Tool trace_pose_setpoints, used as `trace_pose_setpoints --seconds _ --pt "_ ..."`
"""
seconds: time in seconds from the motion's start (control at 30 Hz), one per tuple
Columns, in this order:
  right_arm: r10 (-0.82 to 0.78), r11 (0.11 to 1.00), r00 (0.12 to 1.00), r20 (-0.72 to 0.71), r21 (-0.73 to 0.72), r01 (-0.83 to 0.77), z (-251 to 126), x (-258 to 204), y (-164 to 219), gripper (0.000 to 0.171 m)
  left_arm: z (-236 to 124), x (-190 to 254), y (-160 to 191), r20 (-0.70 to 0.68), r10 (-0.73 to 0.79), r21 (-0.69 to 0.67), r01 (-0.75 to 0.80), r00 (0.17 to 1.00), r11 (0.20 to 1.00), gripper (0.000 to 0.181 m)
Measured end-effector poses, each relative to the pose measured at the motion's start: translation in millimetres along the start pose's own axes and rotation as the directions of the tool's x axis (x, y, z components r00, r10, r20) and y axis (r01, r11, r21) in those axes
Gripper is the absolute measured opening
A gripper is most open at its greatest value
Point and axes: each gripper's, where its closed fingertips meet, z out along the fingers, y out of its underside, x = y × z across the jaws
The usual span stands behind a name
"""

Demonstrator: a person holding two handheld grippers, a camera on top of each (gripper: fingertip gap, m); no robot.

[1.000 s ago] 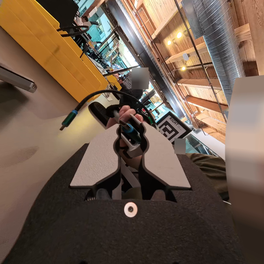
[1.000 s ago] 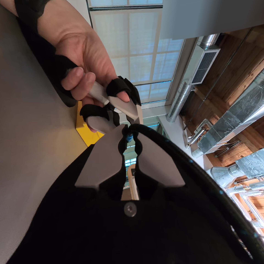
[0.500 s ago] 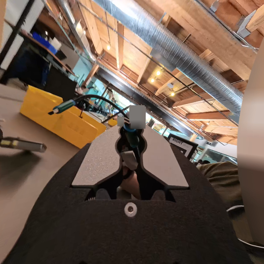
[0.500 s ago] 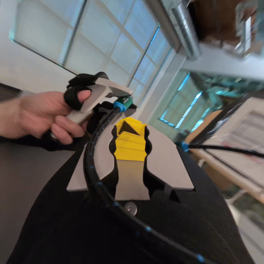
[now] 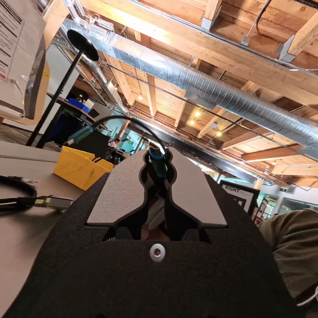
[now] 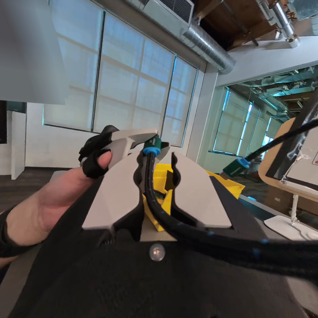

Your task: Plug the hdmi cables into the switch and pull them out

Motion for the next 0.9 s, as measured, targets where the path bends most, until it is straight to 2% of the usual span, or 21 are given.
trace_pose_setpoints --seconds 0.1,0.2,0.27,0.33,0.4,0.5,0.6,0.9 --pt "-0.068 0.997 0.996 0.059 -0.035 0.07 4 -4 4 0.021 -2 -4 -2 0.03 0.02 0.0 -0.02 0.999 1.0 0.017" --pt "-0.107 0.993 0.988 0.11 -0.03 0.111 4 -6 0 0.025 -1 -8 6 0.046 0.01 -0.051 -0.008 0.999 0.999 0.017" --pt "-0.098 0.994 0.987 0.126 -0.038 0.104 4 -2 -2 0.019 1 -10 12 0.056 0.013 -0.077 -0.008 0.998 0.997 0.016" --pt "-0.18 0.98 0.973 0.145 -0.055 0.189 4 -1 0 0.018 2 -11 13 0.066 0.005 -0.079 0.0 0.998 0.997 0.016" --pt "-0.298 0.949 0.938 0.175 -0.051 0.311 3 -3 1 0.02 1 -12 13 0.06 -0.016 -0.084 0.021 0.998 0.996 0.016" --pt "-0.382 0.905 0.895 0.23 -0.105 0.413 3 -6 11 0.03 0 -14 11 0.07 -0.025 -0.072 0.03 0.997 0.997 0.016" --pt "-0.38 0.903 0.9 0.214 -0.125 0.412 2 1 14 0.021 0 -17 14 0.087 -0.019 -0.085 0.027 0.996 0.996 0.016" --pt "-0.36 0.918 0.921 0.149 -0.12 0.378 0 4 18 0.021 1 -21 17 0.127 0.017 -0.095 -0.005 0.992 0.995 0.017"
